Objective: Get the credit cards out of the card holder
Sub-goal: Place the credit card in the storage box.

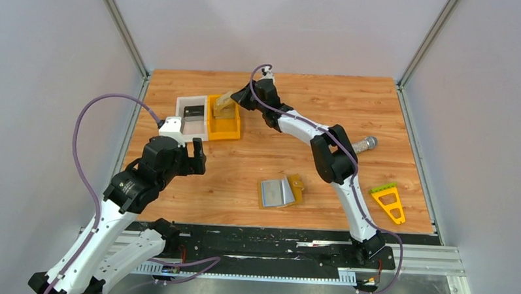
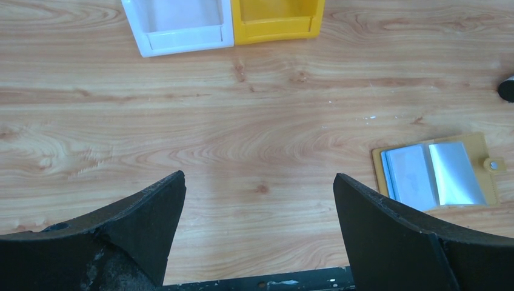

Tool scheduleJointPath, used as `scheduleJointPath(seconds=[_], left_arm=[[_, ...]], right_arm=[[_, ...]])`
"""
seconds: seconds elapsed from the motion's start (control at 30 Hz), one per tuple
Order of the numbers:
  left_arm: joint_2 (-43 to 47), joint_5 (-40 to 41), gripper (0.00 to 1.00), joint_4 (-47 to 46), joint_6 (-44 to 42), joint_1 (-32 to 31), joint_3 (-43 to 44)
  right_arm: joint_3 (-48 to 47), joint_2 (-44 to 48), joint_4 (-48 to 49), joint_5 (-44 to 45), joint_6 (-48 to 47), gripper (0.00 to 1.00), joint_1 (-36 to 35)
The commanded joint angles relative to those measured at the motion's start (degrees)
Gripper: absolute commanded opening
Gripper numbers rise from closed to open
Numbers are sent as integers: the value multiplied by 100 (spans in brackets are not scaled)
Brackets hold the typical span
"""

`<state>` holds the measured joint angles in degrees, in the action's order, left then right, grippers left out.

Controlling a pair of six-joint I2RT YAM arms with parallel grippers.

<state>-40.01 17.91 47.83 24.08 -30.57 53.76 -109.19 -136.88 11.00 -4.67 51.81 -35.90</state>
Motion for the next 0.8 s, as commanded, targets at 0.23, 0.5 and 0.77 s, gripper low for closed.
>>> scheduleJointPath(seconds=[0.23,0.5,0.77], left_arm=[[3,-63,100,-126,-27,7,38],[56,-46,100,-131,-26,10,30],[79,9,100,-104,18,7,31]], right_arm=[[-768,-536,-280,457,721,0,-108],[-848,-686,-301,708,883,0,-128],[-1105,-858,-388,638,985,5,-145]])
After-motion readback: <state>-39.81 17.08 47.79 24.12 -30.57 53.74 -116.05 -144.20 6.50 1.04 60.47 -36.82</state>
